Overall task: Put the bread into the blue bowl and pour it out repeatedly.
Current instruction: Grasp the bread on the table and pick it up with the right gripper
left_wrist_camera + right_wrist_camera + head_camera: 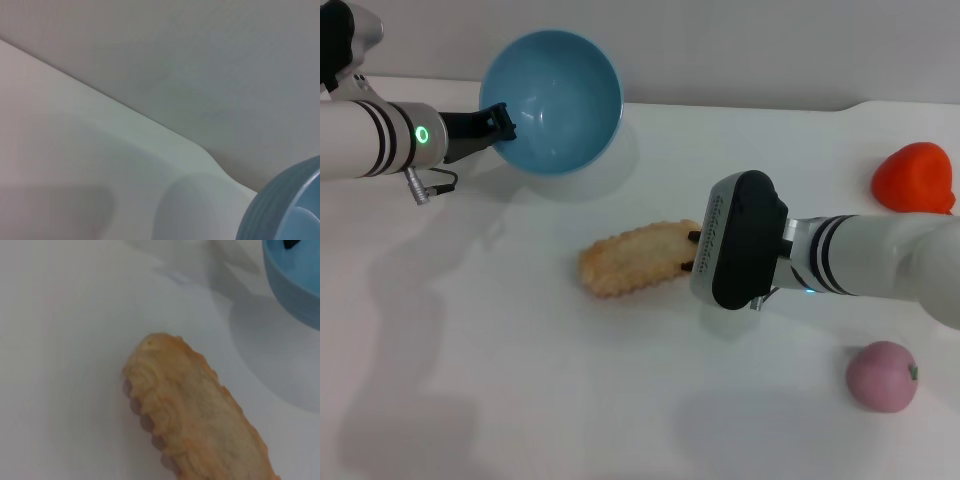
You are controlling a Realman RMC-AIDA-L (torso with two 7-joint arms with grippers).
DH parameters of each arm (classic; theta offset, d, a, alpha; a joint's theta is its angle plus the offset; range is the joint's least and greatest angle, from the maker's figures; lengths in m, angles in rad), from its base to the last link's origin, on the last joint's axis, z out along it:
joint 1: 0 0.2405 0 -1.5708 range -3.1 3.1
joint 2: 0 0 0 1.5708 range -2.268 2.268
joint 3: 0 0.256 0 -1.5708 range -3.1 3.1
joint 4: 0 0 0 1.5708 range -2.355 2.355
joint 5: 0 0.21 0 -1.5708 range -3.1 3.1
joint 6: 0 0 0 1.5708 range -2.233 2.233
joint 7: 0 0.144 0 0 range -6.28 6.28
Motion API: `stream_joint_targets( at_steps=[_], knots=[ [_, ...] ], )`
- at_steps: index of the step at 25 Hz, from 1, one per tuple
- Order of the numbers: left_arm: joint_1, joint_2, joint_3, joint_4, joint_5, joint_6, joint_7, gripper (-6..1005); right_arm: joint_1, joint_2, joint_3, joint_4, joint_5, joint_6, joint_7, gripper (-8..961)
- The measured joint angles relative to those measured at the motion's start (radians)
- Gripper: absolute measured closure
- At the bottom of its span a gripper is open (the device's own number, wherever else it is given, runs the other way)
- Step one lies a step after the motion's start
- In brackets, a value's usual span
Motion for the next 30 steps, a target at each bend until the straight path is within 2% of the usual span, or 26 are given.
stream_joint_targets(
  at_steps=[5,10,18,30],
  knots=[
    [0.001,0.0,0.0,0.0,0.0,0.003,0.0,998,-0.032,-0.001,0.035,-0.041,0.007,-0.003,0.004,551],
    [0.001,0.001,0.0,0.0,0.0,0.003,0.0,998,-0.094,-0.009,0.121,-0.119,0.04,-0.048,0.005,634],
    [0.0,0.002,0.0,0.0,0.0,0.003,0.008,997,-0.15,-0.012,0.298,-0.176,0.125,-0.21,0.005,720],
    [-0.001,0.004,-0.002,0.0,0.0,0.003,0.014,995,-0.207,-0.014,0.553,-0.22,0.236,-0.437,0.003,773]
  ],
)
